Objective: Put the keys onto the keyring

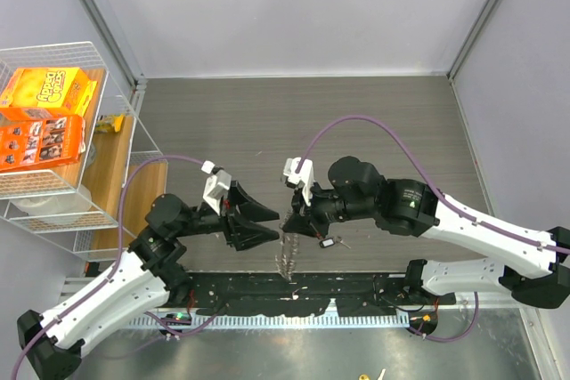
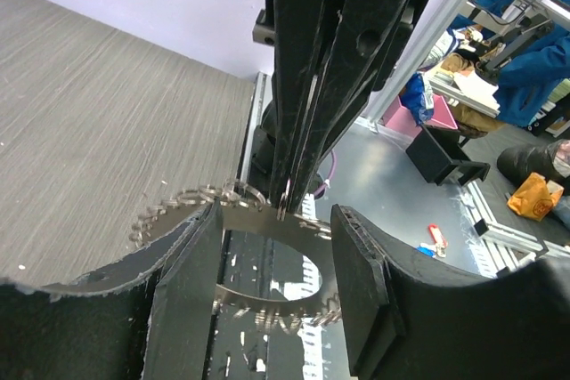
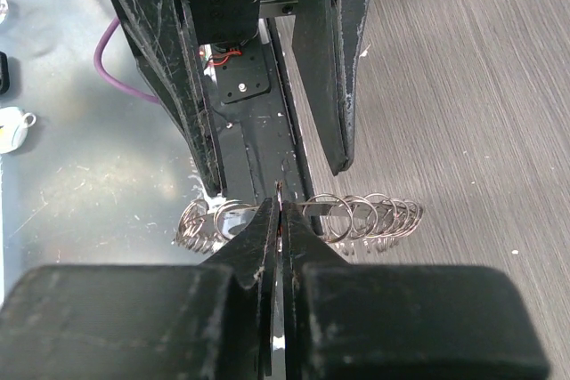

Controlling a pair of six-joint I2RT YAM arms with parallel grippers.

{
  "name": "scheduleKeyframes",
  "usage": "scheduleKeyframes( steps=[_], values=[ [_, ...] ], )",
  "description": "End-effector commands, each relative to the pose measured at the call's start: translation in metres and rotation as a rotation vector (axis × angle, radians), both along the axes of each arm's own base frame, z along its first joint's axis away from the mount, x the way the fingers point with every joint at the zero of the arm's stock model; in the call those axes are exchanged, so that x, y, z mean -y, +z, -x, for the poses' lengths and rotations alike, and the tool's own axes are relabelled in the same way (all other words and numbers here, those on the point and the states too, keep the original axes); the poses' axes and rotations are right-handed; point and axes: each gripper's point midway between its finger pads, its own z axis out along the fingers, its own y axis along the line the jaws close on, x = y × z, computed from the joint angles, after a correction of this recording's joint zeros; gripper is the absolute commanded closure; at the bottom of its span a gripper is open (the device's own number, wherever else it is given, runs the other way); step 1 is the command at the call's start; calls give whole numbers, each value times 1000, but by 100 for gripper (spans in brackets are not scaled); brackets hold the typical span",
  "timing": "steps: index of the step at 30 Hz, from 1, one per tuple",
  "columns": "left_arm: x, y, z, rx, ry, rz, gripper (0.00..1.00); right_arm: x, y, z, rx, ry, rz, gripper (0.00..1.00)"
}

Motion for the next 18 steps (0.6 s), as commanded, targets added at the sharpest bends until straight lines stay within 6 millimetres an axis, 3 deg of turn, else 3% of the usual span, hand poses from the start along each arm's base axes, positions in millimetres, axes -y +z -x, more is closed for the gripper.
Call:
scheduleKeyframes(
  steps=[1, 18],
  values=[
    [2, 31, 5, 97, -30, 66, 44, -14, 39, 3, 15, 24, -131, 95],
    [6, 38, 10, 119, -66, 81, 73, -18, 53, 10, 4, 61, -179, 94]
  ],
)
